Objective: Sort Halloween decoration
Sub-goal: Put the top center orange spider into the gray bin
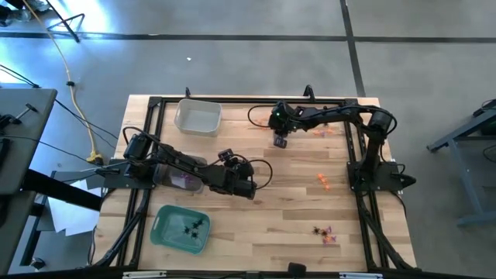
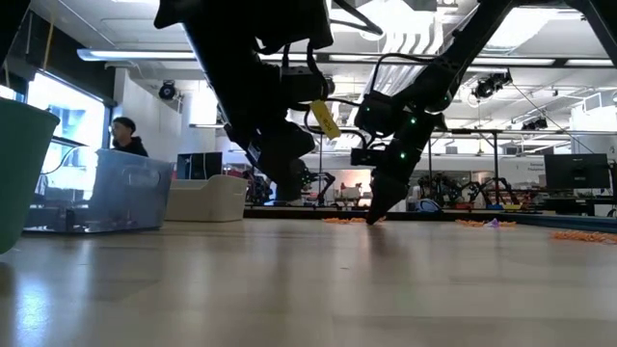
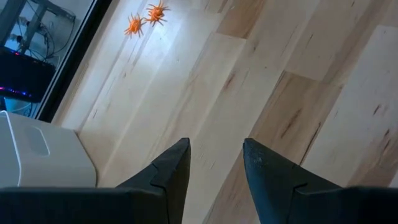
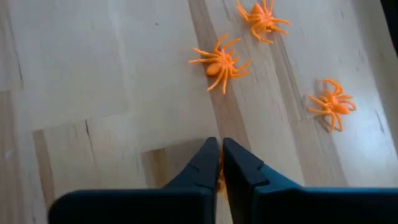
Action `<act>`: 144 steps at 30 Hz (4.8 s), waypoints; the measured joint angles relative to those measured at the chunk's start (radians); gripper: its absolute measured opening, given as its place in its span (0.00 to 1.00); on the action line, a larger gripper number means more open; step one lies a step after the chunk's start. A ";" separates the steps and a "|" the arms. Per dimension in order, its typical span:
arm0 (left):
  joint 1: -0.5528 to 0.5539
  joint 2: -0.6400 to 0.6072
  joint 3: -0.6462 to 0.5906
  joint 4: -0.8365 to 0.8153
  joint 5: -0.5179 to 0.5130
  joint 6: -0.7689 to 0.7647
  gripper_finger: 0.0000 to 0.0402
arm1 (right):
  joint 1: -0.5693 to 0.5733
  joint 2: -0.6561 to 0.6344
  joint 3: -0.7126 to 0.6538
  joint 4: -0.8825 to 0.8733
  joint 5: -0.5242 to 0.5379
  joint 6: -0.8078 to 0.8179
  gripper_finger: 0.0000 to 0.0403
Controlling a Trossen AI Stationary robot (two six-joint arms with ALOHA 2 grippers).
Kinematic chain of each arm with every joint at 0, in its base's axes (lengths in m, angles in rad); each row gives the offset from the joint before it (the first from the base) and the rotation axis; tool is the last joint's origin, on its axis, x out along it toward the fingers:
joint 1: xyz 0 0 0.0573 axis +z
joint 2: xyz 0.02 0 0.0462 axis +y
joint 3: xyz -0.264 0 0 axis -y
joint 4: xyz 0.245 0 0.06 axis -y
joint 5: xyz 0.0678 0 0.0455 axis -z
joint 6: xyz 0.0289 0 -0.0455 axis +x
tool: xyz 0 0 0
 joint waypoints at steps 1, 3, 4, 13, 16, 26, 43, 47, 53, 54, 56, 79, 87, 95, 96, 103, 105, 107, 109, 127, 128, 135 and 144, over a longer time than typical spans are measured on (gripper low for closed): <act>0.000 0.000 0.000 0.000 0.000 0.000 0.34 | 0.000 0.000 0.000 -0.001 0.000 0.009 0.02; 0.000 0.000 0.000 0.000 0.000 0.000 0.34 | 0.000 0.000 0.000 -0.001 0.000 0.026 0.02; 0.000 0.000 0.000 -0.001 -0.003 0.000 0.34 | 0.000 0.000 0.000 -0.001 0.000 0.026 0.02; 0.000 -0.049 0.000 -0.111 -0.146 -0.091 0.34 | 0.000 0.004 0.111 -0.109 -0.014 0.106 0.00; -0.008 -0.091 0.000 -0.150 -0.179 -0.123 0.34 | 0.006 0.004 0.159 -0.113 -0.043 0.111 0.00; -0.065 -0.214 0.000 -0.339 -0.273 -0.296 0.34 | 0.077 0.002 0.322 0.128 -0.260 0.208 0.00; -0.176 -0.241 0.000 -0.863 -0.320 -0.842 0.34 | 0.152 0.168 0.530 0.406 -0.281 0.281 0.00; -0.204 -0.241 0.000 -0.887 -0.304 -0.868 0.34 | 0.150 0.275 0.666 0.365 -0.281 0.289 0.00; -0.245 -0.273 0.000 -0.886 -0.298 -0.878 0.34 | 0.149 0.440 0.894 0.262 -0.281 0.286 0.00; -0.251 -0.282 0.000 -0.887 -0.299 -0.882 0.34 | 0.149 0.461 0.927 0.231 -0.281 0.286 0.00; -0.265 -0.300 0.000 -0.888 -0.304 -0.890 0.34 | 0.149 0.507 0.987 0.185 -0.276 0.282 0.00; -0.362 -0.344 0.001 -0.887 -0.317 -0.939 0.34 | 0.136 0.505 1.037 -0.073 -0.250 0.251 0.31; -0.374 -0.344 -0.048 -0.882 -0.328 -1.017 0.34 | 0.137 0.407 1.037 -0.568 -0.249 0.113 0.23; -0.374 -0.344 -0.171 -0.836 -0.297 -1.150 0.34 | 0.151 0.393 1.025 -0.969 -0.168 0.071 0.19; -0.374 -0.344 -0.185 -0.827 -0.295 -1.158 0.34 | 0.156 0.392 1.009 -0.972 -0.146 0.071 0.19; -0.374 -0.343 -0.248 -0.801 -0.287 -1.179 0.34 | 0.154 0.393 0.893 -0.937 -0.068 0.048 0.19; -0.374 -0.343 -0.253 -0.803 -0.286 -1.179 0.34 | 0.147 0.393 0.858 -0.873 -0.041 0.042 0.19; -0.374 -0.343 -0.253 -0.803 -0.287 -1.178 0.34 | 0.138 0.393 0.836 -0.845 -0.012 0.025 0.19; -0.373 -0.343 -0.253 -0.803 -0.287 -1.178 0.34 | 0.129 0.393 0.821 -0.835 0.029 0.015 0.19; -0.367 -0.343 -0.253 -0.804 -0.281 -1.178 0.34 | -0.002 0.394 0.748 -0.740 0.004 0.025 0.19; -0.367 -0.343 -0.253 -0.804 -0.281 -1.178 0.34 | -0.002 0.388 0.729 -0.717 0.000 0.025 0.19; -0.367 -0.343 -0.253 -0.804 -0.280 -1.177 0.34 | 0.004 0.384 0.673 -0.659 -0.019 0.051 0.24; -0.367 -0.343 -0.253 -0.803 -0.280 -1.178 0.34 | 0.004 0.400 0.768 -0.744 0.038 0.029 0.29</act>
